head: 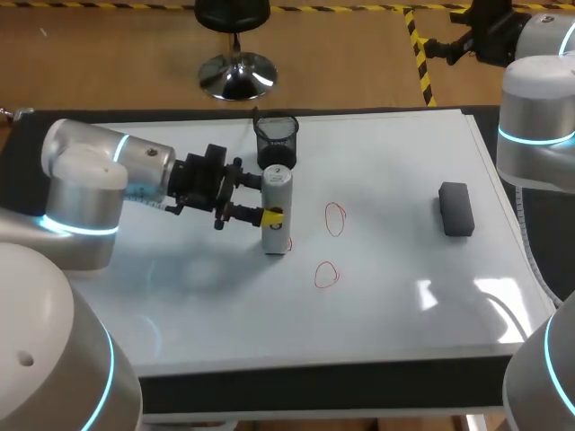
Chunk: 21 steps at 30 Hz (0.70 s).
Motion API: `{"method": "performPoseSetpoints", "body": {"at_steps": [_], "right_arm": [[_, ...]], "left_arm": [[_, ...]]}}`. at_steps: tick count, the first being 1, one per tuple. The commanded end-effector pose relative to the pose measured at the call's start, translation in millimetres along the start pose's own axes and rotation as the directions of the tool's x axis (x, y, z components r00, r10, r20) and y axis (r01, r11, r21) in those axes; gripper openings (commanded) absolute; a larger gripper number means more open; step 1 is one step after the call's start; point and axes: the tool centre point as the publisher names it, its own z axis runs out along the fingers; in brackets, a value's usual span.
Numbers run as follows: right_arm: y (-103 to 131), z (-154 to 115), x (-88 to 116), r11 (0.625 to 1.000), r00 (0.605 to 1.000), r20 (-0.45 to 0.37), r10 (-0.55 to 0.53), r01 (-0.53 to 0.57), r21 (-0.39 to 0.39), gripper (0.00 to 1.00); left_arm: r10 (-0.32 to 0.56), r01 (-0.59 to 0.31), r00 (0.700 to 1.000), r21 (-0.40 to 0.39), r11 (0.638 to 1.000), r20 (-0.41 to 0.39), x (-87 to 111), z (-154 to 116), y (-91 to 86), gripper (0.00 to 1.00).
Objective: Pick up the inspection probe, press it on each red-marked spot on the whiteboard one by one, put down the probe, pick up the eraser, and wipe off all the red marks.
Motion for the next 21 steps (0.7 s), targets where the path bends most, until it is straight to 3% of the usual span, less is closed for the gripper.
{"method": "performPoseSetpoints", "body": {"at_steps": [1,21], "right_arm": [[0.0,0.0,0.0,1.000,1.000,0.000,0.000,0.000,0.000,1.00],[0.0,0.0,0.0,1.000,1.000,0.000,0.000,0.000,0.000,1.00]], "left_arm": [[0.001,-0.001,1.000,-0.004,1.000,0.008,5.7,2.3,15.5,0.00],[0.009,-0.009,1.000,-0.011,1.000,0.013,9.3,1.3,21.0,0.00]]}}
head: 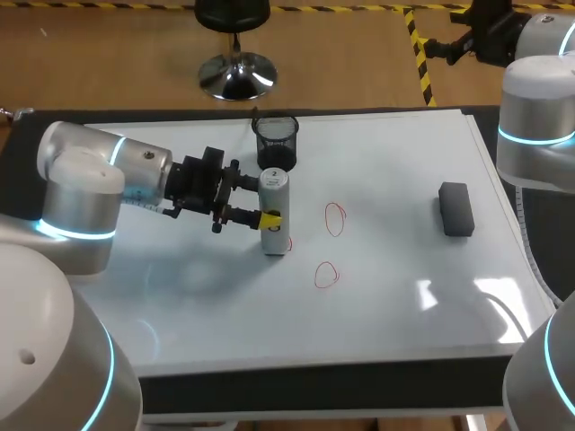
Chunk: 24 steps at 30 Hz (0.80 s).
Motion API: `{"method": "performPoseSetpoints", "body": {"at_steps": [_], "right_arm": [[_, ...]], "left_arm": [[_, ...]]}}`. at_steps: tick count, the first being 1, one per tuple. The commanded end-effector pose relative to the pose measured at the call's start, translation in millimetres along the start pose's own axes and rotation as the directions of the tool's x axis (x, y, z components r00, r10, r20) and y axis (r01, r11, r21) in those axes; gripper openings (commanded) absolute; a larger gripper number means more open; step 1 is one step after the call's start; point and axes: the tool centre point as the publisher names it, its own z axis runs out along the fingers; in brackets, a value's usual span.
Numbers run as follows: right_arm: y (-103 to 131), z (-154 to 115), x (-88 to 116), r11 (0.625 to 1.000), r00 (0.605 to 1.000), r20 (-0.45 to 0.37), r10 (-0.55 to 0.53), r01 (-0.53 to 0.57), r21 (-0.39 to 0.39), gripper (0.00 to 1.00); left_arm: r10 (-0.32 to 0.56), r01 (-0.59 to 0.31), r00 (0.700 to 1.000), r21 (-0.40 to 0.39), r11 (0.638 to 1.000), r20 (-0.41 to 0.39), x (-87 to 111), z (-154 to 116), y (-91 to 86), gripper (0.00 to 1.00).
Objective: Pick up the inspection probe, press it on each red-marked spot on the whiteboard one by one, put down the probe, pick up the eraser, and wipe off all the red marks.
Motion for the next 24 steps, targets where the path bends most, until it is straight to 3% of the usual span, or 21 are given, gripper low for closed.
{"method": "performPoseSetpoints", "body": {"at_steps": [1,22,24], "right_arm": [[0.0,0.0,0.0,1.000,1.000,0.000,0.000,0.000,0.000,1.00],[0.0,0.0,0.0,1.000,1.000,0.000,0.000,0.000,0.000,1.00],[8.7,-0.1,-0.5,0.992,0.999,0.019,-0.042,0.039,0.121,1.00]], "left_arm": [[0.000,0.000,1.000,-0.003,1.000,0.005,4.7,3.7,19.4,0.00],[-0.002,0.002,1.000,0.003,1.000,0.007,3.4,3.7,20.2,0.00],[-0.002,0.002,1.000,0.003,1.000,0.007,3.4,3.7,20.2,0.00]]}}
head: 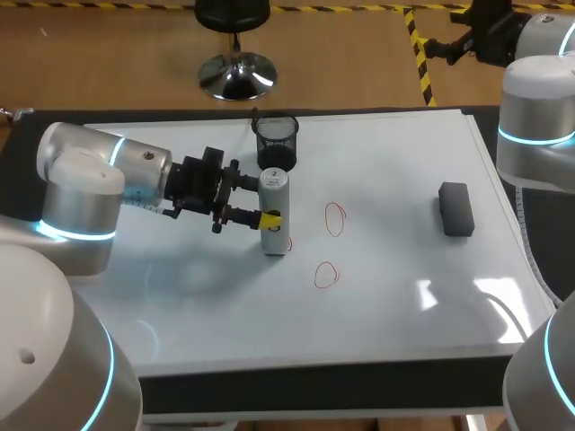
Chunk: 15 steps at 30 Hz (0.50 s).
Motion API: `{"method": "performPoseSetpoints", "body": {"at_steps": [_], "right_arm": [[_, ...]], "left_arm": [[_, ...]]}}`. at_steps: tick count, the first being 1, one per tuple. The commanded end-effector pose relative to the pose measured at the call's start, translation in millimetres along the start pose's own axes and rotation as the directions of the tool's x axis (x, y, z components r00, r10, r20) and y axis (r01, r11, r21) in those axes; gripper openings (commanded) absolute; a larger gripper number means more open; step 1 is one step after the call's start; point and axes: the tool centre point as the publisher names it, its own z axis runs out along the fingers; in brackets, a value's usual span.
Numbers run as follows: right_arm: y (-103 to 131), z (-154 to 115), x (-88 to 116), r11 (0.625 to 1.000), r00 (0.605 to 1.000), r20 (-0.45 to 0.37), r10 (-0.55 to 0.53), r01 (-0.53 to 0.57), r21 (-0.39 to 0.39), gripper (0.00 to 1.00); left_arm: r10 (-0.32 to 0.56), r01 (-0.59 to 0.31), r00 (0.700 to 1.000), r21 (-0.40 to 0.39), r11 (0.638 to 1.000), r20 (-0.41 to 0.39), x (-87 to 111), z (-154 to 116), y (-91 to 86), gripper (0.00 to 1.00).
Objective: Pick up the inspection probe, press it on each red-marked spot on the whiteboard one by one, put down the probe, pick up the eraser, and wipe off all the red marks.
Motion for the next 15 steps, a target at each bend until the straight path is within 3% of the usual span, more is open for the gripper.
{"method": "performPoseSetpoints", "body": {"at_steps": [1,3,4,5,6,7,8,15], "right_arm": [[12.2,-3.2,-0.6,0.982,0.997,0.034,-0.073,0.066,0.178,1.00],[20.8,-15.3,-2.4,0.944,0.990,0.048,-0.129,0.108,0.311,1.00],[25.3,-24.8,-3.4,0.904,0.986,0.027,-0.167,0.142,0.404,1.00],[27.3,-29.9,-3.8,0.884,0.982,0.019,-0.187,0.160,0.440,1.00],[29.3,-38.4,-4.3,0.836,0.980,-0.013,-0.196,0.174,0.520,1.00],[31.8,-51.4,-6.0,0.772,0.989,-0.058,-0.139,0.145,0.619,1.00],[35.3,-62.5,-5.9,0.737,0.989,-0.088,-0.116,0.146,0.660,1.00],[35.3,-62.5,-5.9,0.737,0.989,-0.088,-0.116,0.146,0.660,1.00]], "left_arm": [[-0.001,0.001,1.000,0.001,1.000,0.002,3.7,3.7,20.5,0.00],[-0.001,0.001,1.000,0.001,1.000,0.002,3.7,3.7,20.5,0.00],[-0.001,0.001,1.000,0.001,1.000,0.002,3.7,3.7,20.5,0.00],[-0.001,0.001,1.000,0.001,1.000,0.002,3.7,3.7,20.5,0.00],[-0.001,0.001,1.000,0.001,1.000,0.002,3.7,3.7,20.5,0.00],[-0.001,0.001,1.000,0.001,1.000,0.002,3.7,3.7,20.5,0.00],[-0.001,0.001,1.000,0.001,1.000,0.002,3.7,3.7,20.5,0.00],[-0.001,0.001,1.000,0.001,1.000,0.002,3.7,3.7,20.5,0.00]]}}
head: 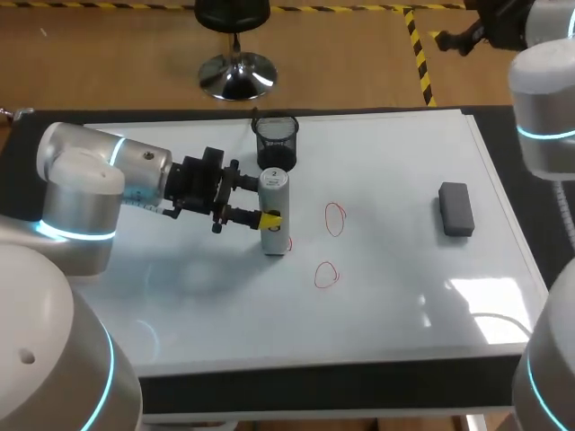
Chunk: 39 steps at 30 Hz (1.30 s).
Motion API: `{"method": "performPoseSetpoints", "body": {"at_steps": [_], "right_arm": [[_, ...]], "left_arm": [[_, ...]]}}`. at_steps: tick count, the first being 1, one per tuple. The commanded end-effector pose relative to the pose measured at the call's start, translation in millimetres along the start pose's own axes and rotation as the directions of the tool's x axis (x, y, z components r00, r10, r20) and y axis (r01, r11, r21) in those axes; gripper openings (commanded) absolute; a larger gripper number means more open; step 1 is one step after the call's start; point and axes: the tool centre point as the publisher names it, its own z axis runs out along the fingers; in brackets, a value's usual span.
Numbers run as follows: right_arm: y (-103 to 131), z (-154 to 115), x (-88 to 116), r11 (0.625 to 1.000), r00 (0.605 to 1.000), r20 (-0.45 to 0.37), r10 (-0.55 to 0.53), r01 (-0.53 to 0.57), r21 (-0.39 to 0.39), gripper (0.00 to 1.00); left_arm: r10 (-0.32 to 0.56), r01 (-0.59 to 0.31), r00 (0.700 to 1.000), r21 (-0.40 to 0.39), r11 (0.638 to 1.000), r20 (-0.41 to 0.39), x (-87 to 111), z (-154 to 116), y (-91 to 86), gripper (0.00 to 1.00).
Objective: Pick up the inspection probe, press it on each red-marked spot on the whiteboard one by one, put down the probe, pick up the eraser, and wipe off all the red marks.
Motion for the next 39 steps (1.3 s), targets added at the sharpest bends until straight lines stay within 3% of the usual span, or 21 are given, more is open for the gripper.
{"method": "performPoseSetpoints", "body": {"at_steps": [1,19,27,37,39], "right_arm": [[8.2,-19.3,-6.4,0.847,0.993,-0.121,0.000,0.064,0.527,1.00],[8.2,-19.3,-6.4,0.847,0.993,-0.121,0.000,0.064,0.527,1.00],[-10.1,-36.2,-11.9,0.798,0.994,-0.061,0.091,-0.036,0.601,1.00],[-41.9,-78.9,-7.1,0.669,0.972,-0.034,0.233,-0.135,0.731,1.00],[-41.9,-78.9,-7.1,0.669,0.972,-0.034,0.233,-0.135,0.731,1.00]], "left_arm": [[-0.001,0.001,1.000,0.001,1.000,0.002,3.6,3.7,20.5,0.00],[-0.001,0.001,1.000,0.001,1.000,0.002,3.6,3.7,20.5,0.00],[-0.001,0.001,1.000,0.001,1.000,0.002,3.6,3.7,20.5,0.00],[-0.001,0.001,1.000,0.001,1.000,0.002,3.6,3.7,20.5,0.00],[-0.001,0.001,1.000,0.001,1.000,0.002,3.6,3.7,20.5,0.00]]}}
